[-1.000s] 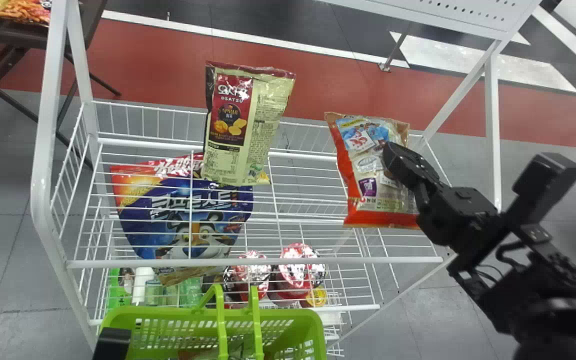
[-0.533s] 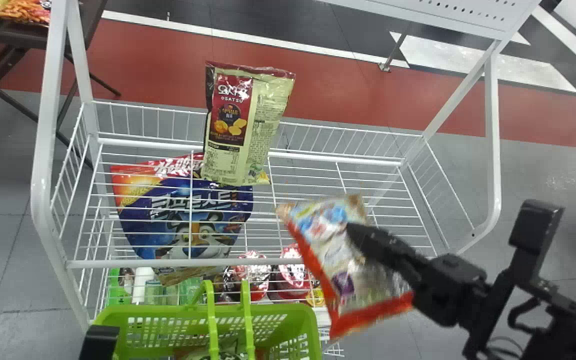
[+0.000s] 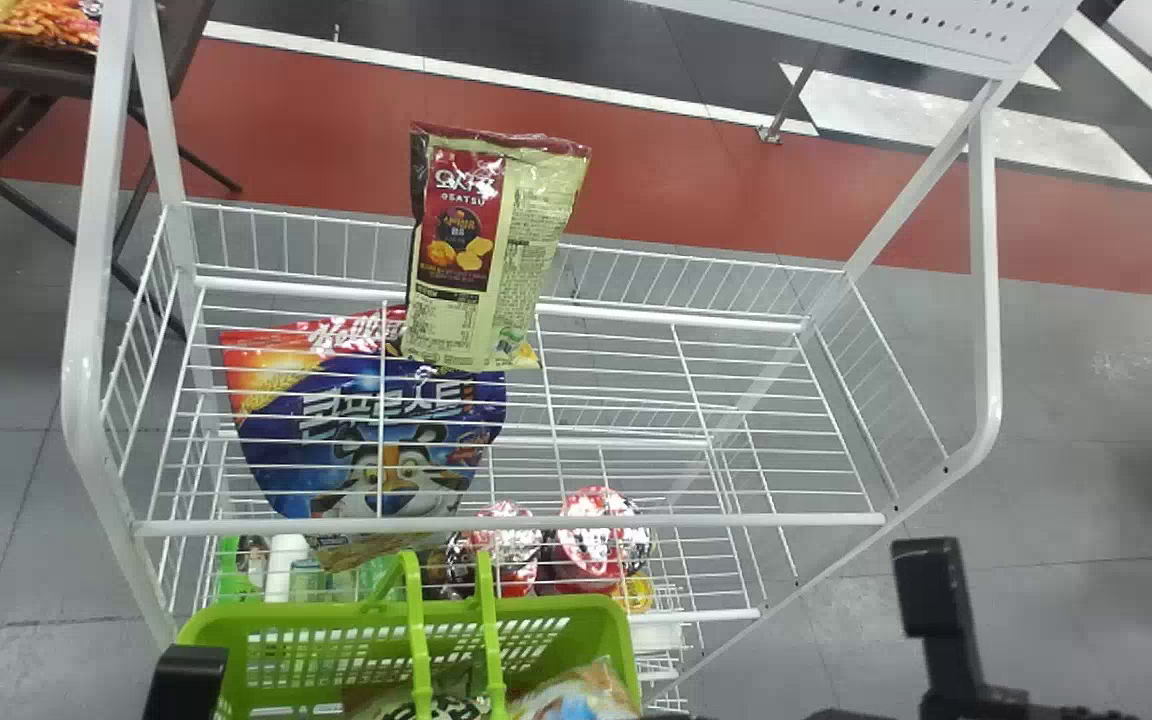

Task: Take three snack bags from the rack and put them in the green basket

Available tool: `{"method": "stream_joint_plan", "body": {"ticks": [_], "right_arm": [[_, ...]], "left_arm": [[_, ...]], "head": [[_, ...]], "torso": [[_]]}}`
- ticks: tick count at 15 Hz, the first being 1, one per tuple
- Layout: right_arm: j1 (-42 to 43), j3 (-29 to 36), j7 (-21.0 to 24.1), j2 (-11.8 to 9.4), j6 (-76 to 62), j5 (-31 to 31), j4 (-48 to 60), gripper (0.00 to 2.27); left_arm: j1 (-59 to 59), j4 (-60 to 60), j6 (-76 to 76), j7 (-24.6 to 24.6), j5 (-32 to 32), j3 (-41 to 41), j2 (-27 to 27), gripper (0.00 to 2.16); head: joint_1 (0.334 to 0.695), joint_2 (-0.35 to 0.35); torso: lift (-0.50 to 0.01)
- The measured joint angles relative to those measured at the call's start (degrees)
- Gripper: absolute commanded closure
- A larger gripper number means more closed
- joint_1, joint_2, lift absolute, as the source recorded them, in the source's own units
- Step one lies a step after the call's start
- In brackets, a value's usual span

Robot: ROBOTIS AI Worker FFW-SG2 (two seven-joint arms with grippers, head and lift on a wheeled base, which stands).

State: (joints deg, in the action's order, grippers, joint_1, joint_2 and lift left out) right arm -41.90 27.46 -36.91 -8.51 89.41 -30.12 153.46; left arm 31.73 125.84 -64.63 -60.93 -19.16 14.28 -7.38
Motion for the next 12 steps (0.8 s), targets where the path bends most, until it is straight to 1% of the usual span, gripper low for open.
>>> {"method": "stream_joint_plan", "body": {"ticks": [1,2,3,4,5,6,9,11,12], "right_arm": [[-0.3,-1.68,0.0,-0.39,-0.87,0.52,-0.72,2.22],[-0.45,-3.6,0.0,-0.69,-2.84,1.28,-1.68,2.12],[-0.41,-5.33,0.02,-0.82,-5.58,1.91,-2.96,1.91],[0.0,-6.6,-0.01,-0.89,-7.97,2.3,-4.45,1.35],[0.94,-8.13,-0.25,-0.98,-10.25,3.09,-6.46,0.46],[1.83,-9.74,-0.35,-1.05,-12.81,4.43,-8.42,0.0],[2.42,-11.58,-0.6,-1.07,-20.0,6.73,-11.54,0.04],[2.04,-10.72,-1.87,-0.97,-21.46,6.22,-11.4,0.06],[1.15,-9.9,-1.99,-0.58,-24.77,5.48,-10.91,0.06]], "left_arm": [[0.0,0.03,0.04,0.02,0.0,0.1,0.0,1.41],[0.02,0.1,0.06,0.02,0.0,0.27,0.0,1.41],[0.14,0.22,0.1,0.08,0.11,0.47,0.0,1.41],[0.37,0.35,0.2,0.14,0.28,0.64,0.0,1.41],[0.66,0.53,0.35,0.19,0.43,0.79,0.0,1.41],[0.92,0.75,0.45,0.2,0.54,0.89,0.0,1.41],[1.4,1.19,0.63,0.13,0.69,0.92,0.0,1.41],[1.55,1.32,0.68,0.18,0.74,0.93,0.0,1.41],[1.57,1.33,0.68,0.16,0.8,0.97,0.0,1.41]], "head": [[0.695,-0.35],[0.695,-0.35],[0.695,-0.35],[0.695,-0.35],[0.695,-0.35],[0.695,-0.35],[0.695,-0.35],[0.695,-0.35],[0.695,-0.35]], "torso": [[-0.007],[-0.007],[-0.007],[-0.007],[-0.007],[-0.007],[-0.007],[-0.007],[-0.007]]}}
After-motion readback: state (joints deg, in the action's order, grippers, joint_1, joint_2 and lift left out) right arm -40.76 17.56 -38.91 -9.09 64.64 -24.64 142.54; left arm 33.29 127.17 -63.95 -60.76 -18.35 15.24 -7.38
